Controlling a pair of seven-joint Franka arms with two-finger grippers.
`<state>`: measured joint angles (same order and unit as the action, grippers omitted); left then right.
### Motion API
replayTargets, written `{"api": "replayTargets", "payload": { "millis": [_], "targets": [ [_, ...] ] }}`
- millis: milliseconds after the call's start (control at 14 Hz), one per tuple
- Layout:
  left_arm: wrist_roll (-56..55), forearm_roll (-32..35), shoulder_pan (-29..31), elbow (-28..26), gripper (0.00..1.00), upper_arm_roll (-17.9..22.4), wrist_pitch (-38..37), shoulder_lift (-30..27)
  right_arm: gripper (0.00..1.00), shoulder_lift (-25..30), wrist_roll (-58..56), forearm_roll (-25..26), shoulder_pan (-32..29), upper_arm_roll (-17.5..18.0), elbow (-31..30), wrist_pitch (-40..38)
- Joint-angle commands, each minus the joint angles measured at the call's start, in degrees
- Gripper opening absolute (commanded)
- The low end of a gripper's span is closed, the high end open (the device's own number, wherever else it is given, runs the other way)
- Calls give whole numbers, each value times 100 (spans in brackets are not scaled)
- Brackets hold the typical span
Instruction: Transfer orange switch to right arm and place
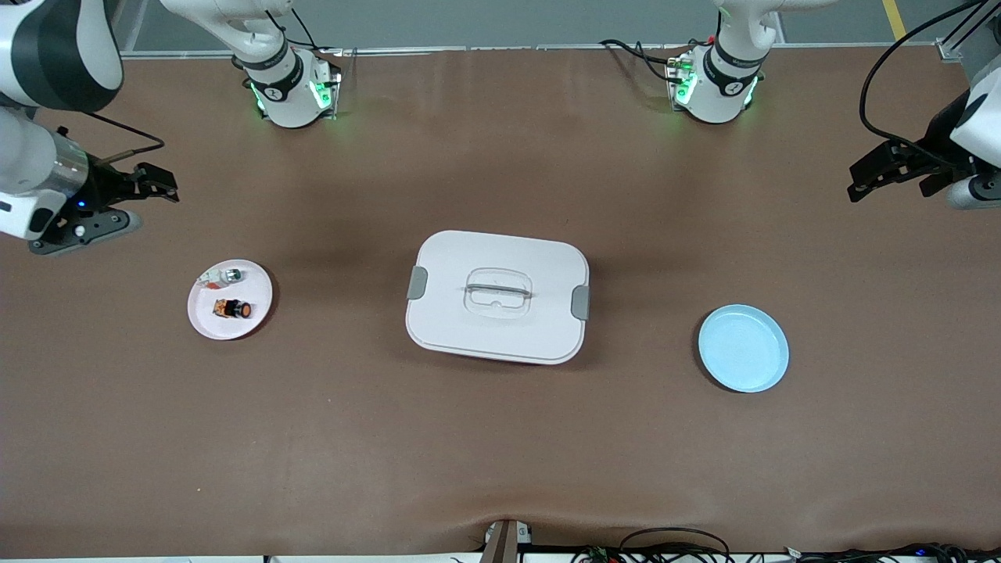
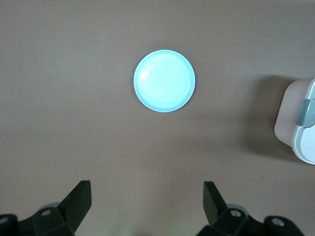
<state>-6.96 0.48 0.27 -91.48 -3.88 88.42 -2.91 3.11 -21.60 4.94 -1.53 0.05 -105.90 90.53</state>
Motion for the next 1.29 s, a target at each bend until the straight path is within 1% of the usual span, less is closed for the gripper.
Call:
{"api": "replayTargets", "payload": {
  "millis": [0,143,357,500,571,714,857,929,1071,1214],
  "targets": [
    [107,-30,34,51,100,-7,-106,-69,100,-153,86,200,47,-22,376,-150],
    [116,-30,34,112,100,-7,-114,-78,100,-249,156,103,-23,-40,613,-246],
    [107,-12,34,156,100,-7,-159,-69,100,-425,279,94,-58,-66,1000,-343],
    [125,-21,34,165,100,-25,-159,-69,100,-434,996,94,-58,-66,1211,-378],
    [134,-12,34,157,100,-25,-159,-78,100,-434,1148,94,-58,-66,1246,-396],
    [160,-12,34,156,100,-42,-159,-78,100,-434,1132,94,-120,-66,1413,-396],
    [466,-30,34,156,100,-34,-159,-69,100,-426,1141,94,-137,-75,1492,-509],
    [459,-30,34,156,100,-33,-159,-60,100,-426,1141,94,-146,-75,1632,-623],
    [477,-30,34,156,100,-33,-159,-52,100,-426,1141,86,-207,-75,1721,-642],
    [485,-30,34,156,100,-33,-159,-51,100,-408,1167,-124,-269,-75,1704,-642]
  ]
}}
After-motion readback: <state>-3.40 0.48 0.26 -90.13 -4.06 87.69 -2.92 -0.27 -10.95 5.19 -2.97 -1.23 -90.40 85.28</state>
